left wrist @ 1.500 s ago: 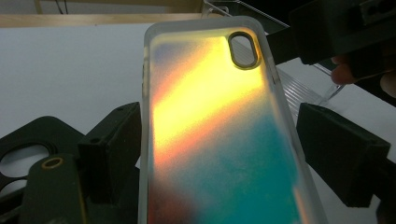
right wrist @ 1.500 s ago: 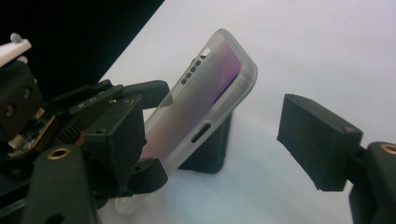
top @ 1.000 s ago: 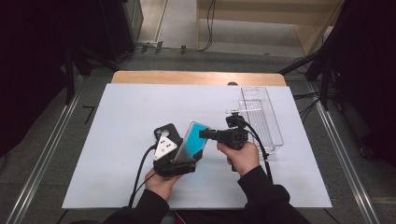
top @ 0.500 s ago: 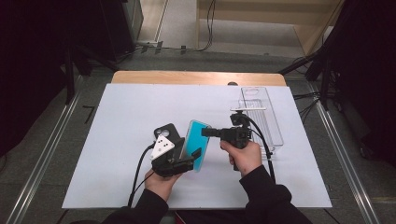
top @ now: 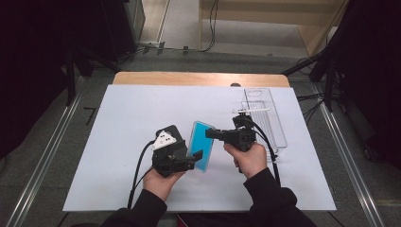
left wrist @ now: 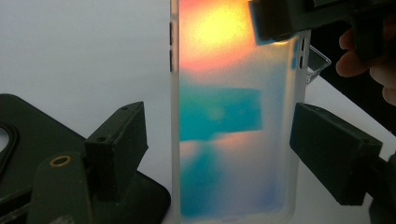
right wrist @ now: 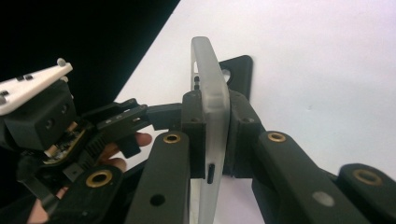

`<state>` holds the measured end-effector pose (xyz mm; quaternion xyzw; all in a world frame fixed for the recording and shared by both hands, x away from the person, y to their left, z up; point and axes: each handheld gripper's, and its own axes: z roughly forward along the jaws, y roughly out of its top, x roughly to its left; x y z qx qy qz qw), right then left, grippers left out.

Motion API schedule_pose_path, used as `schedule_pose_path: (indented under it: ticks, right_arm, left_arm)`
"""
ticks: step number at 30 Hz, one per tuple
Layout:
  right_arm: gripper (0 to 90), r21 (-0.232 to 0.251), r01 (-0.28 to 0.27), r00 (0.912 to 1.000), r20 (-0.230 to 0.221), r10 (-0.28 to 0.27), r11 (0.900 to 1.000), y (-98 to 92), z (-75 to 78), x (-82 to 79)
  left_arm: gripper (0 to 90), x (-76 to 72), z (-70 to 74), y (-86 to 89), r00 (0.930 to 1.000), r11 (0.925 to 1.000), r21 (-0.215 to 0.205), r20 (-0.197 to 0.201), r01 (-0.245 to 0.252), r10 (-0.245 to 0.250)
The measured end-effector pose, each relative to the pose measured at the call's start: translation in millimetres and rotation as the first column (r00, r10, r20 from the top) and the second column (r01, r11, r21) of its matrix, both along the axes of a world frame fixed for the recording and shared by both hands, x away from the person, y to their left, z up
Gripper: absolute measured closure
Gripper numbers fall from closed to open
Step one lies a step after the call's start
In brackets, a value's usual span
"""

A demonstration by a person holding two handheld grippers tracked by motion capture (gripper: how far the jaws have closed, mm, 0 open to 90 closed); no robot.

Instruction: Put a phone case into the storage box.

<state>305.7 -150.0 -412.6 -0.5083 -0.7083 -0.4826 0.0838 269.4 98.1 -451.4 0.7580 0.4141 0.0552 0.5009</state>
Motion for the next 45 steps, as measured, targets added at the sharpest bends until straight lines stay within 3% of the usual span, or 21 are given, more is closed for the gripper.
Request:
schedule_pose_path:
  ticks: [3, 7, 11, 22, 24, 28, 31, 36, 43, 45]
  right_arm:
    - [77.8, -0.023, -0.003, 0.9996, 0.027, 0.003, 1.000, 0.6, 0.1, -0.8]
    - [77.7, -0.059, -0.010, 0.9976, 0.068, 0.014, 0.998, 2.0, 0.6, -3.1]
    - [77.7, -0.088, -0.023, 0.9950, 0.095, 0.032, 0.996, 1.7, 0.5, -4.5]
    - [77.7, -0.101, -0.047, 0.9873, 0.146, 0.062, 0.994, -4.4, 3.7, -7.9]
    - [77.7, -0.107, -0.059, 0.9852, 0.154, 0.075, 0.992, -5.3, 3.8, -8.0]
    - [77.7, -0.121, -0.080, 0.9809, 0.167, 0.100, 0.989, -5.9, 4.9, -8.6]
    - [77.6, -0.120, -0.109, 0.9736, 0.188, 0.130, 0.987, -6.7, 6.0, -8.9]
    - [77.6, -0.182, -0.155, 0.9520, 0.235, 0.196, 0.971, -6.6, 10.4, -13.5]
    - [77.6, -0.156, -0.239, 0.9338, 0.234, 0.271, 0.958, -8.4, 13.0, -14.9]
    - [77.6, -0.157, -0.264, 0.9235, 0.243, 0.297, 0.952, -8.3, 12.9, -15.0]
  left_arm:
    - [17.7, 3.5, 1.6, -0.3, 0.9986, 0.9994, 0.031, -0.051, 0.017, -0.016]
    - [17.8, 7.5, 4.1, 1.0, 0.9948, 0.9982, 0.039, -0.093, 0.044, -0.040]
    - [17.9, 9.9, 8.8, 2.7, 0.9918, 0.9969, 0.047, -0.115, 0.063, -0.057]
    - [18.4, 16.7, 23.2, 15.1, 0.9821, 0.9913, 0.073, -0.161, 0.110, -0.097]
    - [18.5, 18.9, 24.4, 16.8, 0.9784, 0.9872, 0.099, -0.177, 0.125, -0.107]
    - [21.4, 22.0, 27.3, 19.9, 0.9710, 0.9829, 0.094, -0.195, 0.159, -0.138]
    - [22.8, 23.2, 31.1, 21.1, 0.9664, 0.9783, 0.082, -0.191, 0.190, -0.172]
    - [24.1, 24.8, 37.2, 22.2, 0.9565, 0.9660, 0.069, -0.174, 0.249, -0.235]
    - [24.1, 25.9, 45.4, 19.0, 0.9426, 0.9456, 0.073, -0.135, 0.317, -0.306]
    - [24.0, 27.1, 46.9, 18.7, 0.9385, 0.9409, 0.069, -0.126, 0.332, -0.322]
